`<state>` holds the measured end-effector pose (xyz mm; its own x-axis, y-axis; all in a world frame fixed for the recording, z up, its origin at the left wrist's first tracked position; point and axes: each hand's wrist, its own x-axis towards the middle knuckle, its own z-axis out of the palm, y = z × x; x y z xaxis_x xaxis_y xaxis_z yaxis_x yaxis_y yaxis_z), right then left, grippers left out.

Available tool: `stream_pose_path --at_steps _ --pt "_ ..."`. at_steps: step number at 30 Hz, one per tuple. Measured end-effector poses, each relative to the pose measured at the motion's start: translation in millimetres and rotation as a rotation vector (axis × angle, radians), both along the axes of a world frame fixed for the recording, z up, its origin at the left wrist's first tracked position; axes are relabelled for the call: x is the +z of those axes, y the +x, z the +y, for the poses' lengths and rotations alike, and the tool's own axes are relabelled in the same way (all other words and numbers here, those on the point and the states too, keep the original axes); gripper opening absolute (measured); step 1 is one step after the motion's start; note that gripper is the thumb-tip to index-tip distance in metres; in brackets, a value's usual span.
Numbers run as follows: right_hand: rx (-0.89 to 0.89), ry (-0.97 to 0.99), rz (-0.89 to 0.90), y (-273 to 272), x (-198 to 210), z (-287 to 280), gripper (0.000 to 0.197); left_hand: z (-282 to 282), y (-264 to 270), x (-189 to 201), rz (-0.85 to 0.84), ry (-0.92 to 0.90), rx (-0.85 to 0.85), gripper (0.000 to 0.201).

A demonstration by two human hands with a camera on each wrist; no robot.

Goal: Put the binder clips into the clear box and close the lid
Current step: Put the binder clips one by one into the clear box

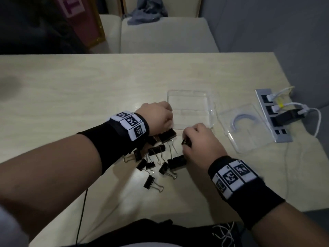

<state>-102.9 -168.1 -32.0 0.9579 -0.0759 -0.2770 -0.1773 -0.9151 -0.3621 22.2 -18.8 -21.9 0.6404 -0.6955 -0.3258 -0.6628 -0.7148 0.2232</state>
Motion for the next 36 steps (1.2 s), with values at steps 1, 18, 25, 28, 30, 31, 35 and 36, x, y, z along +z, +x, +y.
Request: stream_pose_path --at_steps 1,18,25,28,30,31,35,36 --pt "-0.026 0.052 -0.084 -0.3 6.9 -2.7 0.020 1.8 -1.2 0.4 -0.018 -0.006 -0.002 0.031" --pt "0.347 -0.144 0.213 -20.6 5.4 19.5 0.047 -2.3 -36.7 -10.7 -0.156 0.251 0.011 0.044" --pt "0.148 -0.014 0.146 -33.8 -15.0 19.7 0.032 -13.1 -36.0 -0.3 -0.058 0.288 0.052 0.038" --pt "0.063 0.058 0.140 -29.5 -7.1 4.5 0.029 -8.9 -30.7 14.8 -0.020 0.202 0.100 0.040" --pt "-0.012 0.115 0.059 -26.5 2.8 -6.8 0.025 -8.2 -24.2 26.3 -0.028 0.107 0.144 0.039" --pt "-0.066 0.152 0.004 -24.8 7.7 -11.9 0.023 -9.9 -20.5 30.5 -0.045 0.056 0.164 0.038" --pt "-0.283 0.230 -0.178 -5.7 19.9 -28.7 0.020 -29.7 -5.3 31.5 -0.101 -0.004 0.175 0.039" --pt "-0.295 0.200 -0.189 2.2 20.2 -32.2 0.021 -35.1 -2.2 28.8 -0.104 0.037 0.151 0.037"
